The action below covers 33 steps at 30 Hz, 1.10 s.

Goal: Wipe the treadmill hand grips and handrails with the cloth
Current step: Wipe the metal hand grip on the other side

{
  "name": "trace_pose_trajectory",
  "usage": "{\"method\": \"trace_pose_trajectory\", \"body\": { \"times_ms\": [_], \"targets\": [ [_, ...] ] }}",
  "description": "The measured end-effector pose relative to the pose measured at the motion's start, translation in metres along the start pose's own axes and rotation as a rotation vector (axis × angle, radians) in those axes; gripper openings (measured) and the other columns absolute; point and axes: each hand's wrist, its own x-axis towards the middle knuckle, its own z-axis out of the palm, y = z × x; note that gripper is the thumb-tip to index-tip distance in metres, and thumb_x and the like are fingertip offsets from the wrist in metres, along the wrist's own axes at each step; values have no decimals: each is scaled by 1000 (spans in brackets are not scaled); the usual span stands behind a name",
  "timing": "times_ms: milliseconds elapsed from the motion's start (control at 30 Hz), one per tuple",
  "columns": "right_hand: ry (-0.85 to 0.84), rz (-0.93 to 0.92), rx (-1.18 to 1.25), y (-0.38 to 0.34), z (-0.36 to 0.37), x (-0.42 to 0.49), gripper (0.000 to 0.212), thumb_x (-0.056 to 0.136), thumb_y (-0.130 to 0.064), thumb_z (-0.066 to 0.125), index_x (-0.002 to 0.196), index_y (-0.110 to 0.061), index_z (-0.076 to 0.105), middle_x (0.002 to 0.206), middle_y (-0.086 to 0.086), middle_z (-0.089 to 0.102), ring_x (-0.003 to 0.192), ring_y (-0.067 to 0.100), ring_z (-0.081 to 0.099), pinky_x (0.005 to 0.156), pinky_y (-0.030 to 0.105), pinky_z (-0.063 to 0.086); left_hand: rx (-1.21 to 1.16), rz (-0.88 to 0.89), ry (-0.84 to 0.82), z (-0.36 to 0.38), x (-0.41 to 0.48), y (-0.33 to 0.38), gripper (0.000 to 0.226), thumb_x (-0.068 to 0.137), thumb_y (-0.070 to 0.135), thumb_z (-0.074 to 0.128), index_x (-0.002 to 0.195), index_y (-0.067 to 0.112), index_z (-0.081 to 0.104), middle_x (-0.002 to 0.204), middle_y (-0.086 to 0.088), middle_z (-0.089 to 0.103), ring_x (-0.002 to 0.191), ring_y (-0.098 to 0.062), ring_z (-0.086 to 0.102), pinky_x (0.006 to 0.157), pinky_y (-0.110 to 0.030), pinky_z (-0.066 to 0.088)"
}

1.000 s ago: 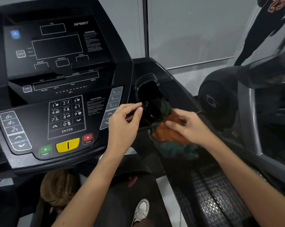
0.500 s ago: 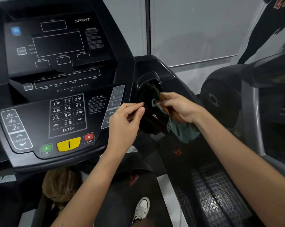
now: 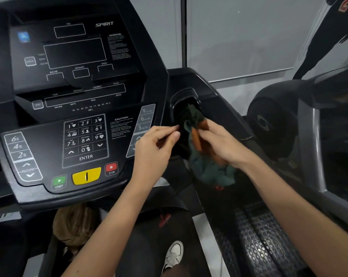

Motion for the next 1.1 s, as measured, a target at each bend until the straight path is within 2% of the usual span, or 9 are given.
{"method": "trace_pose_trajectory", "body": {
  "times_ms": [67, 167, 333, 500, 633, 733, 833, 967, 1100],
  "targets": [
    [79, -249, -234, -2, 14, -9, 24, 95, -8, 41, 115, -15, 51, 102, -3, 55, 92, -5, 54, 86, 11, 41, 32, 1, -3, -1, 2, -3, 20, 87, 5, 61, 99, 16, 71, 90, 21, 62, 85, 10, 59, 78, -8, 45],
    [162, -440, -611, 21, 22, -29, 51, 89, -18, 52, 139, -18, 40, 139, -4, 40, 126, 13, 43, 107, 23, 35, 45, 4, -20, -3, 2, -5, 20, 85, -1, 60, 99, 8, 71, 91, 19, 61, 84, 11, 58, 77, -8, 46],
    [371, -618, -890, 68, 4, -66, 54, 81, 2, 46, 127, -27, 52, 134, 3, 43, 114, 25, 48, 95, 34, 48, -3, 7, -4, -2, -3, 1, 19, 87, 14, 63, 103, 24, 67, 95, 19, 63, 93, 8, 59, 78, -5, 43],
    [481, -671, -912, 76, 0, -75, 44, 81, 4, 40, 108, -19, 67, 119, 5, 51, 101, 26, 54, 70, 39, 57, -5, -12, -6, -2, -3, 0, 19, 87, 17, 63, 104, 21, 69, 96, 15, 64, 94, 7, 59, 79, -5, 43],
    [631, -774, -990, 54, 36, -47, 38, 81, 4, 52, 105, -19, 71, 120, 4, 48, 105, 26, 50, 86, 33, 49, 31, 11, -17, -3, -1, 0, 19, 87, 17, 63, 105, 20, 69, 95, 19, 62, 92, 13, 57, 79, -3, 41],
    [674, -743, -1053, 49, 48, -32, 50, 75, 0, 69, 117, -25, 57, 124, 6, 42, 108, 28, 44, 92, 36, 41, 69, 42, -28, -6, -1, -1, 20, 88, 16, 61, 107, 19, 68, 96, 18, 62, 94, 10, 57, 81, -3, 40],
    [630, -698, -1131, 62, 40, -39, 52, 82, -9, 65, 125, -33, 48, 132, 6, 39, 113, 28, 43, 93, 39, 40, 53, 31, -31, -5, -1, -1, 20, 88, 17, 62, 107, 20, 68, 97, 18, 62, 95, 9, 58, 81, -3, 41],
    [517, -655, -909, 85, 8, -67, 55, 75, 3, 61, 117, -31, 56, 132, 3, 44, 108, 27, 47, 95, 30, 44, 19, 2, -27, -5, -2, -1, 19, 87, 18, 63, 105, 21, 69, 97, 18, 63, 96, 7, 58, 80, -4, 42],
    [506, -610, -666, 88, -4, -74, 39, 78, 5, 59, 107, -20, 64, 119, 2, 57, 103, 22, 55, 95, 22, 43, -3, -8, -30, -4, -2, 0, 19, 87, 17, 63, 105, 20, 69, 96, 18, 63, 94, 10, 57, 77, -4, 42]
  ]
}}
